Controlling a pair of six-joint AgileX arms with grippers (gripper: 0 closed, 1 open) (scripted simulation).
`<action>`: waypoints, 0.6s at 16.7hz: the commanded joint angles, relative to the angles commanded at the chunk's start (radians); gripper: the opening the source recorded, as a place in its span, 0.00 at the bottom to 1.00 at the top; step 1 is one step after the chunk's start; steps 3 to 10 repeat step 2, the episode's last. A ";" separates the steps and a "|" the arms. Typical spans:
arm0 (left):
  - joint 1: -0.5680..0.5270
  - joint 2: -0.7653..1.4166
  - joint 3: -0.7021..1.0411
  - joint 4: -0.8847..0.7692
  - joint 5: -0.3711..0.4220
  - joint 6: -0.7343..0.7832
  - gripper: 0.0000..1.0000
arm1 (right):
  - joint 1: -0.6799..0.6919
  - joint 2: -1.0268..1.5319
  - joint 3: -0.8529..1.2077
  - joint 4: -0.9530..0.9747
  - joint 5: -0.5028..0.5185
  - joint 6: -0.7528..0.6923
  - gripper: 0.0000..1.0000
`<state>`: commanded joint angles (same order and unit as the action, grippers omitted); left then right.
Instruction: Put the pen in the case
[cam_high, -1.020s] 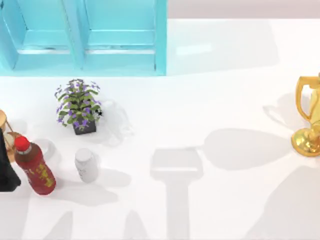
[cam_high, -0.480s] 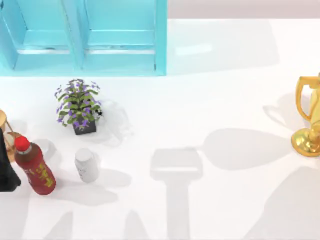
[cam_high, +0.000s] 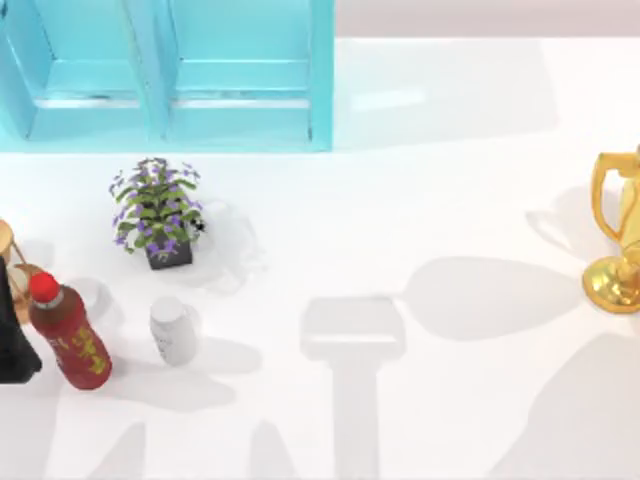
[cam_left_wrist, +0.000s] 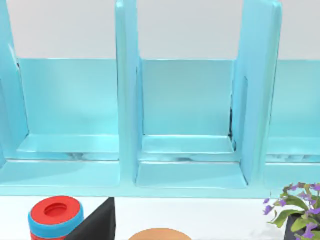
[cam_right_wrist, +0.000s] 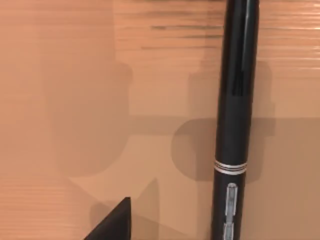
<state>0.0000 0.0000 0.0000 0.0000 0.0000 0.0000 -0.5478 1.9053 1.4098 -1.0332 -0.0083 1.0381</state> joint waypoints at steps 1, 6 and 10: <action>0.000 0.000 0.000 0.000 0.000 0.000 1.00 | 0.000 0.000 0.000 0.000 0.000 0.000 1.00; 0.000 0.000 0.000 0.000 0.000 0.000 1.00 | 0.000 0.000 0.000 0.000 0.000 0.000 1.00; 0.000 0.000 0.000 0.000 0.000 0.000 1.00 | 0.000 0.000 0.000 0.000 0.000 0.000 1.00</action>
